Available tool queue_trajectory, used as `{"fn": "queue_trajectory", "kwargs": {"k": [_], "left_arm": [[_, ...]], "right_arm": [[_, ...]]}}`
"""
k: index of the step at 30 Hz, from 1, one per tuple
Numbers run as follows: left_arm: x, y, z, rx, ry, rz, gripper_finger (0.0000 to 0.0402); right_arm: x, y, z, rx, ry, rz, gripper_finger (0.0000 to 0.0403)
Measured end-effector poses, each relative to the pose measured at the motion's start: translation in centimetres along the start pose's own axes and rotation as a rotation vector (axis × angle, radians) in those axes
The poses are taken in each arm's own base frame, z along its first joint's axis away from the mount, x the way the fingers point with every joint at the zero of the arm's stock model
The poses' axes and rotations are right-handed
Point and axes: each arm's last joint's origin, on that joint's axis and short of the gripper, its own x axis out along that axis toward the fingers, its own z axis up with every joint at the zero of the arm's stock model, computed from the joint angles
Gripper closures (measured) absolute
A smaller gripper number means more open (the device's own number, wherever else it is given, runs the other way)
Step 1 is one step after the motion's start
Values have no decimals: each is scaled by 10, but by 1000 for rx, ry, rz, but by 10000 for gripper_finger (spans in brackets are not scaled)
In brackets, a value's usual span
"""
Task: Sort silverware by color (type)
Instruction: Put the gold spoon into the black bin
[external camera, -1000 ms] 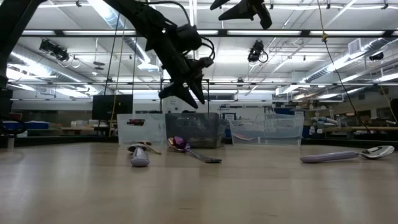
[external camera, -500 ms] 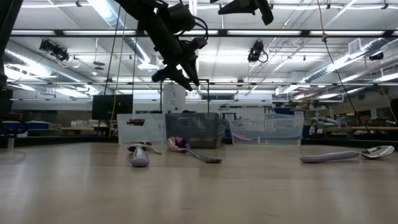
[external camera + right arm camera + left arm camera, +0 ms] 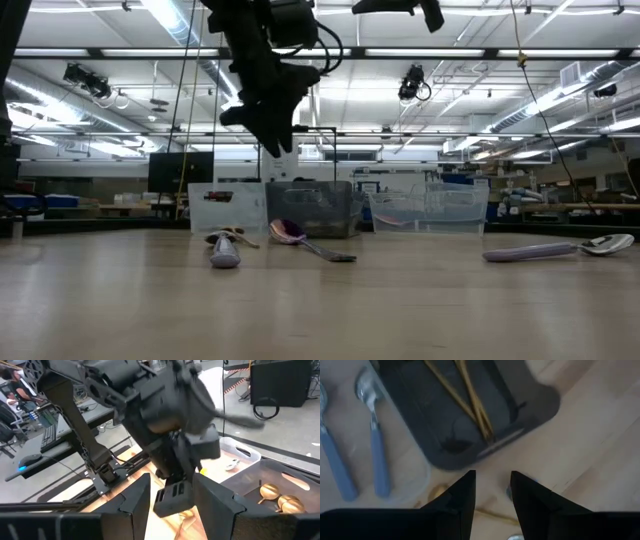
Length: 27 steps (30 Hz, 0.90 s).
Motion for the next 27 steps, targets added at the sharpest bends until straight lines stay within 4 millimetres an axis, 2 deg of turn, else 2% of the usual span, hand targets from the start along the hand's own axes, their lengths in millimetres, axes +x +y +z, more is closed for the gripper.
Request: {"fn": "queue_trajectory", "kwargs": {"k": [7, 13, 17, 27], "left_arm": [[25, 4, -32, -28, 101, 49, 271], [39, -1, -53, -66, 131, 37, 271], [49, -3, -63, -127, 122, 22, 271], [71, 8, -92, -315, 143, 57, 271]], "right_arm": [[-2, 3, -2, -8, 4, 12, 245], [-5, 5, -3, -11, 9, 24, 245], [-6, 7, -4, -13, 12, 30, 245], [-11, 11, -7, -27, 19, 51, 245]]}}
